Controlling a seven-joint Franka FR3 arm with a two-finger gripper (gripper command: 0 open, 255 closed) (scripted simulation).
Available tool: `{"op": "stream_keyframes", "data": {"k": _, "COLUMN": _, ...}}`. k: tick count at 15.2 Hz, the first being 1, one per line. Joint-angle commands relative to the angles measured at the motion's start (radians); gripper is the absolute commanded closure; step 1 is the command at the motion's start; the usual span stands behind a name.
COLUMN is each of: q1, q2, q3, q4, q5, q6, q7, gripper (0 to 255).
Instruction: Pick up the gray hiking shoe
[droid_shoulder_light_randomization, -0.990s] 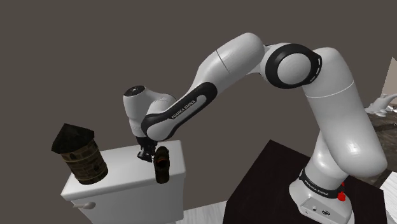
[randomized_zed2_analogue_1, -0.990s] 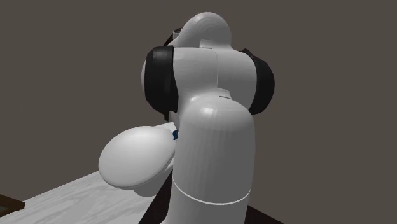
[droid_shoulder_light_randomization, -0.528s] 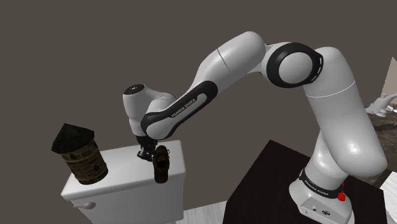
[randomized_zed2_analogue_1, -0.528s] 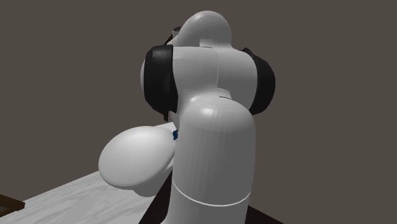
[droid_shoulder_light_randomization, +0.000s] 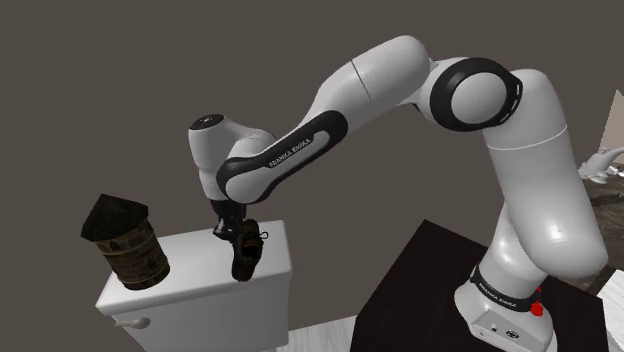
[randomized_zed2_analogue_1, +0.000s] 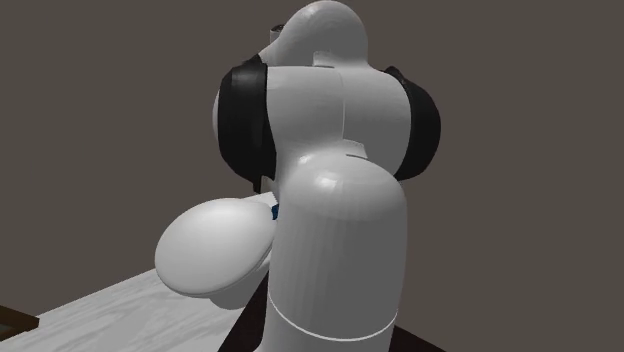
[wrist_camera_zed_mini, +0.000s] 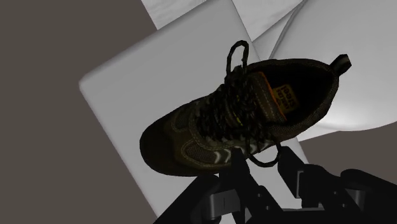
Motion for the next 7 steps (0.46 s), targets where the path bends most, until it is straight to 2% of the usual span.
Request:
{"op": "stream_keyframes", "data": {"k": 1, "q1": 0.000, "q2": -0.012, "q3": 0.004, "q4": 0.013, "q5": 0.005, "q6": -0.023, "q7": -0.003, "gripper": 255}}
{"op": "stream_keyframes", "data": {"k": 7, "q1": -0.002, "q2": -0.036, "q3": 0.010, "q4": 0.033, "q5": 0.016, "q6": -0.066, "q7": -0.011, "gripper": 255}}
